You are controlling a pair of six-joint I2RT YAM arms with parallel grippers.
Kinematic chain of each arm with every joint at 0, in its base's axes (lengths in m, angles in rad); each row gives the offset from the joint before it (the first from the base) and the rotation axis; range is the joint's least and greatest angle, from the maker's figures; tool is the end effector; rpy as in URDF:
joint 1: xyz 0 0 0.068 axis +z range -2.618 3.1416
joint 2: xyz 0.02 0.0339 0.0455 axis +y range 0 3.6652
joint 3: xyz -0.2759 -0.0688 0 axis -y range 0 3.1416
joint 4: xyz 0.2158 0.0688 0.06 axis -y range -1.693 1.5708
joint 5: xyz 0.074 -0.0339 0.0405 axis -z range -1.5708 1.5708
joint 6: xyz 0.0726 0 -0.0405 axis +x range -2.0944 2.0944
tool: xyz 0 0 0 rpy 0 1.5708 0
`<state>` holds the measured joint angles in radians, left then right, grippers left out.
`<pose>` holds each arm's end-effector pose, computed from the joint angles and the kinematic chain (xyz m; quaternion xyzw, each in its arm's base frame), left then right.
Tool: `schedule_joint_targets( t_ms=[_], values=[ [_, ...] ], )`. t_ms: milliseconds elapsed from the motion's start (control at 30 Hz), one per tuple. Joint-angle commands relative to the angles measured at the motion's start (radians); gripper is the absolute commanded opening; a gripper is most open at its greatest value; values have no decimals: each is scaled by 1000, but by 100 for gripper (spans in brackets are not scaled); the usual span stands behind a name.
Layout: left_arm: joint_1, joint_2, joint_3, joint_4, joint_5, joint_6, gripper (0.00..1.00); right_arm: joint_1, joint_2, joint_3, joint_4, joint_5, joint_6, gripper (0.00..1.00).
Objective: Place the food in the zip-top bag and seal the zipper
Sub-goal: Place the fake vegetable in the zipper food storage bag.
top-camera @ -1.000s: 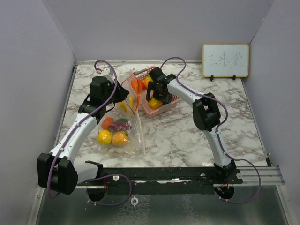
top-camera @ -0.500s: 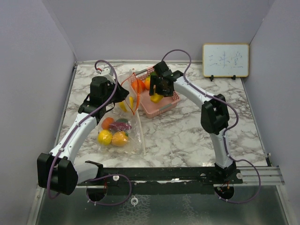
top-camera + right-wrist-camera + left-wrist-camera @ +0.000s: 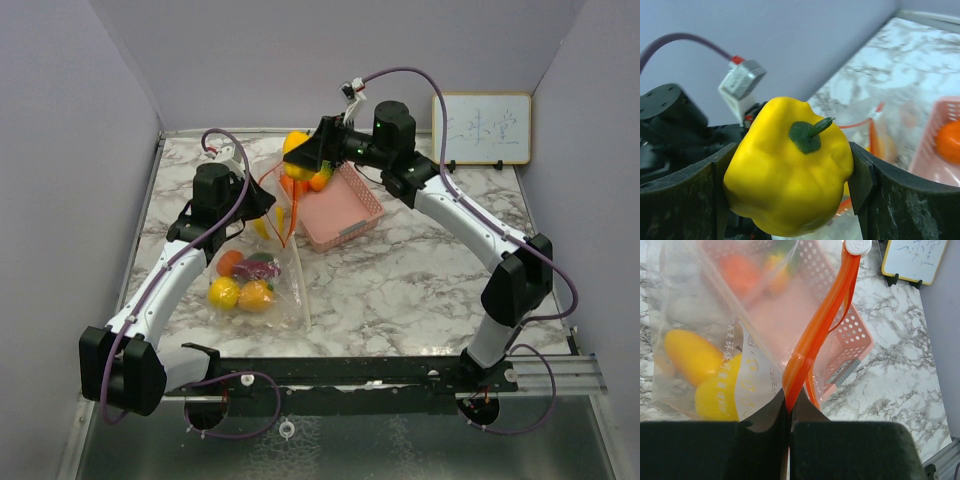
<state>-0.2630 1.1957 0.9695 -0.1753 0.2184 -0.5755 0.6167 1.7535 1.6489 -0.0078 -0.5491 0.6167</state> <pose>0.2625 -0.0870 0.3237 -0.0696 0.8282 -0.3063 0.4641 0.3257 0.2773 0.4067 -0.1806 0.7178 0.5358 0.4063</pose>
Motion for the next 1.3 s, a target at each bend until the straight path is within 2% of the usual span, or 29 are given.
schedule_joint_targets(
  t_ms=[0, 167, 333, 500, 633, 767, 833, 933, 1033, 1267],
  values=[
    [4, 7, 58, -21, 50, -32, 0, 48, 113, -43, 295, -289, 124, 62],
    [5, 10, 94, -42, 62, -45, 0, 67, 179, -76, 426, -245, 245, 62],
    [10, 13, 140, -119, 40, -48, 0, 67, 158, -151, 384, -68, 231, 62],
    [17, 6, 169, -188, -6, -47, 0, 70, 167, -101, 126, 69, 83, 60],
    [21, 6, 171, -200, -19, -57, 0, 72, 164, -96, 11, 220, 13, 61],
    [21, 7, 167, -197, -3, -69, 0, 76, 228, 22, -125, 312, -65, 62],
    [21, 7, 171, -197, -2, -72, 0, 89, 265, 119, -200, 371, -103, 65],
    [21, 8, 182, -203, -7, -67, 0, 117, 316, 241, -292, 457, -158, 74],
    [22, 11, 181, -202, -11, -67, 0, 134, 346, 312, -332, 455, -181, 99],
    [25, 20, 177, -212, -31, -71, 0, 135, 316, 323, -361, 433, -162, 100]
  ],
)
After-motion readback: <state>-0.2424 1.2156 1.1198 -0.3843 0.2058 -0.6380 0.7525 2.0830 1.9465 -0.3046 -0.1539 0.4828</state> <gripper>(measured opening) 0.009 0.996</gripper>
